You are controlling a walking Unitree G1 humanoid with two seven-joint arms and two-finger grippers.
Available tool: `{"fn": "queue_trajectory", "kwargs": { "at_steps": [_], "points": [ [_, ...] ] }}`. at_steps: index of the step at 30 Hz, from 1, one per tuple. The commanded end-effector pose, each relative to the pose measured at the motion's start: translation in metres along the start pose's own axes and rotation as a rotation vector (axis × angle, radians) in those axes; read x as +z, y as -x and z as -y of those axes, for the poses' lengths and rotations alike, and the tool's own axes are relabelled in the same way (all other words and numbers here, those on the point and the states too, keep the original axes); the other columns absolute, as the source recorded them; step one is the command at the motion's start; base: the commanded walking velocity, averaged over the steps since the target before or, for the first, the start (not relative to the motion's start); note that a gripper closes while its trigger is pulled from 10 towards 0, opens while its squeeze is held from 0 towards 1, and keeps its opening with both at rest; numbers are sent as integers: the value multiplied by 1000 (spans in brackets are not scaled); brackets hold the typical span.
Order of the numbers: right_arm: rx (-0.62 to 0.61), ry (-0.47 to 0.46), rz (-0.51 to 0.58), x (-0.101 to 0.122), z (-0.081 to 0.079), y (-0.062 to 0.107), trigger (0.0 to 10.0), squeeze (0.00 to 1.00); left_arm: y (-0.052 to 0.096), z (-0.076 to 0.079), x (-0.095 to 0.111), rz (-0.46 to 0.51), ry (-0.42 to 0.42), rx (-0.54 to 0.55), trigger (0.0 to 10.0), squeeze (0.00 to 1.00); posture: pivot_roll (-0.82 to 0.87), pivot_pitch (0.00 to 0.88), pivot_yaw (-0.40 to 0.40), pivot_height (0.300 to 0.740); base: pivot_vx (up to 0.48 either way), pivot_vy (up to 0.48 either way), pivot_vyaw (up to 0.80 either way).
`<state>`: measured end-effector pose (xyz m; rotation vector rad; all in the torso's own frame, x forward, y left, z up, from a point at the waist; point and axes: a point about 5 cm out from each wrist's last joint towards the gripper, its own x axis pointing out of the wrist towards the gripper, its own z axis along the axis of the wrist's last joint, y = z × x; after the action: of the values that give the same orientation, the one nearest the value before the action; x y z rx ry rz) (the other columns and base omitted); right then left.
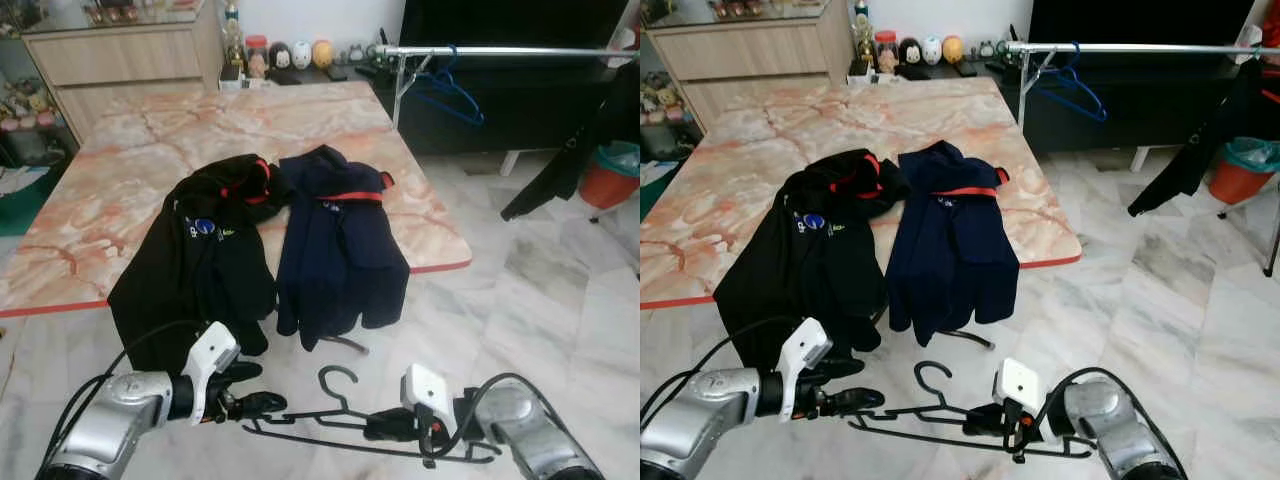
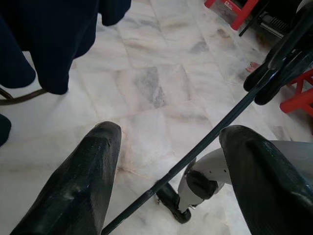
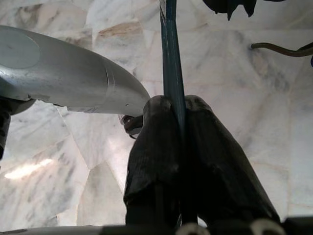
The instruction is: Hang hanger
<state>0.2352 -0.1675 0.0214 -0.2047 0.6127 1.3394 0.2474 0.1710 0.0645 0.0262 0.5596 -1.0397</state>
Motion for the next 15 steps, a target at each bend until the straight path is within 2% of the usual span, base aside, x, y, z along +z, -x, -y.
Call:
{"fn": "queue_trajectory", "kwargs": {
  "at_steps": [1, 5, 8, 15],
  "points": [
    [11, -13, 7, 2, 2, 0, 10000, 0, 1, -4, -1, -20, -8, 22, 10000, 0, 91, 0, -18, 740, 0, 0, 0],
    [47, -17, 9, 1, -2, -3, 10000, 0, -5, -1, -2, -37, 2, -27, 10000, 0, 89, 0, -16, 740, 0, 0, 0],
    [28, -9, 22, 3, 0, -3, 10000, 0, -9, 5, -1, -44, 5, -78, 10000, 0, 85, 0, -13, 740, 0, 0, 0],
    [25, -13, 26, 5, 2, -9, 10000, 0, -17, 2, -10, -87, 9, -57, 10000, 0, 87, 0, -15, 740, 0, 0, 0]
  ]
}}
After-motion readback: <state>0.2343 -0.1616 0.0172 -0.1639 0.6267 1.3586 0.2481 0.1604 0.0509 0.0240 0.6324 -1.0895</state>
